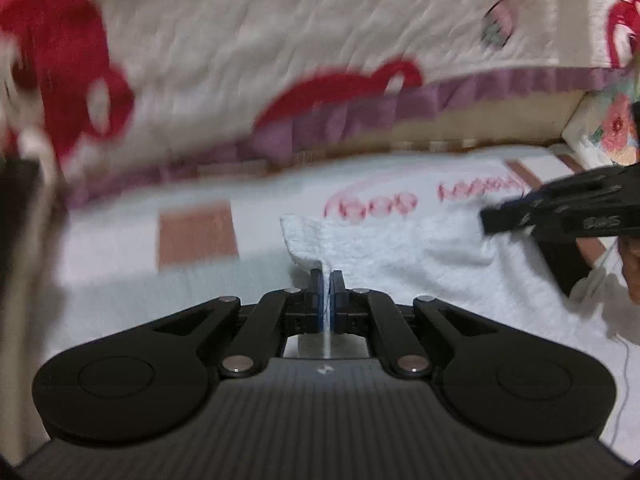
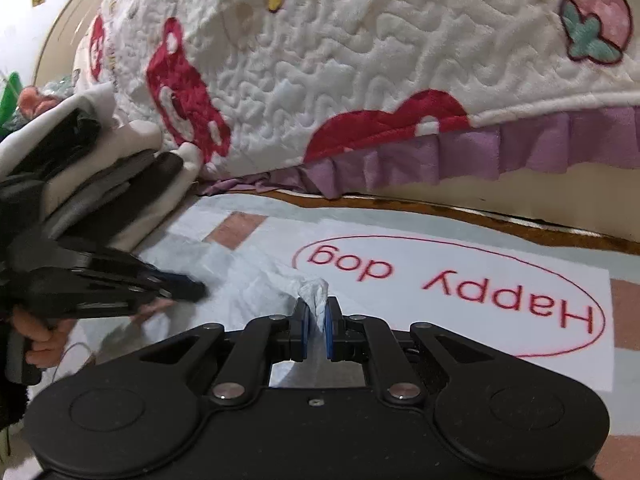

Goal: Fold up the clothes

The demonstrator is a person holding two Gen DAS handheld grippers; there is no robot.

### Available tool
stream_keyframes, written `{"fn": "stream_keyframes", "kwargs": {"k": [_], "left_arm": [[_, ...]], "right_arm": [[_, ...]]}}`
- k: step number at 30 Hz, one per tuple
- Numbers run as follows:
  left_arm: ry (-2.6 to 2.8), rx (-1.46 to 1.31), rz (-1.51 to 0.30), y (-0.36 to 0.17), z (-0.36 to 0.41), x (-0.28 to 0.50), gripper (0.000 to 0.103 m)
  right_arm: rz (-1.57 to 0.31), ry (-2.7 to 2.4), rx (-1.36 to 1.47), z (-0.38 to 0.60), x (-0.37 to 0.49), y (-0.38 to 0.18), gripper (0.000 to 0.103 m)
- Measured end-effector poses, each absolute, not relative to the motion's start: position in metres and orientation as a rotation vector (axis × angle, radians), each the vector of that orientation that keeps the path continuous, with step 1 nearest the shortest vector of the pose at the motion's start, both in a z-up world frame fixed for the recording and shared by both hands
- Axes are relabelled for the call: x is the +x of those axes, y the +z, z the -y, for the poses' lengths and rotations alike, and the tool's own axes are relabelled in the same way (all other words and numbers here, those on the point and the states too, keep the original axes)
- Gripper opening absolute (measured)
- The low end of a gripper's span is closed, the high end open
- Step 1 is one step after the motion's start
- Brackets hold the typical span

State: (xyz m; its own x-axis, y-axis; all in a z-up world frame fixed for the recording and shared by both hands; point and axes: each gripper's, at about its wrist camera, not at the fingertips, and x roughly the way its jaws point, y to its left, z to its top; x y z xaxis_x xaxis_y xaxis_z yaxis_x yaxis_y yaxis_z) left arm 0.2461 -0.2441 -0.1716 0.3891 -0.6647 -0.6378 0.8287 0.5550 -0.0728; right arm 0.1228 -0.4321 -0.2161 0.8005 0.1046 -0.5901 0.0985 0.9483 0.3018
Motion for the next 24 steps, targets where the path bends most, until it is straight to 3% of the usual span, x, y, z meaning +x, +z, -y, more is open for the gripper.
{"fn": "stream_keyframes", "kwargs": {"k": [3, 8, 13, 18, 22, 24], "left_arm": [[-0.952, 0.306, -0.637, -0.16, 0.25, 0.24, 0.002], [-0.891, 0.474, -0.65, -0.197, 0.278, 0.245, 0.002], [-0.793, 0.384, -0.693, -0.202, 0.275, 0.254, 0.002], [-0.782, 0.273, -0.668, -0.174, 0.263, 0.244, 0.004], [-0.944, 0.234, -0.699, -0.151, 0.27, 0.213, 0.029], [-1.066, 0.251, -0.747, -0.15, 0.286, 0.187, 0.031]], "right_arm": [[-0.655, 0.004, 0.377, 0.44, 0.119, -0.221, 0.009], [-0.67, -0.036, 0.407, 0.448, 0.12, -0.232, 0.009], [-0.674, -0.129, 0.304, 0.451, 0.108, -0.226, 0.01], [-0.65, -0.394, 0.31, 0.508, 0.038, -0.209, 0.026], [-0.667, -0.571, 0.323, 0.571, -0.05, -0.193, 0.035], [-0.712, -0.66, 0.379, 0.595, -0.09, -0.191, 0.035]]}}
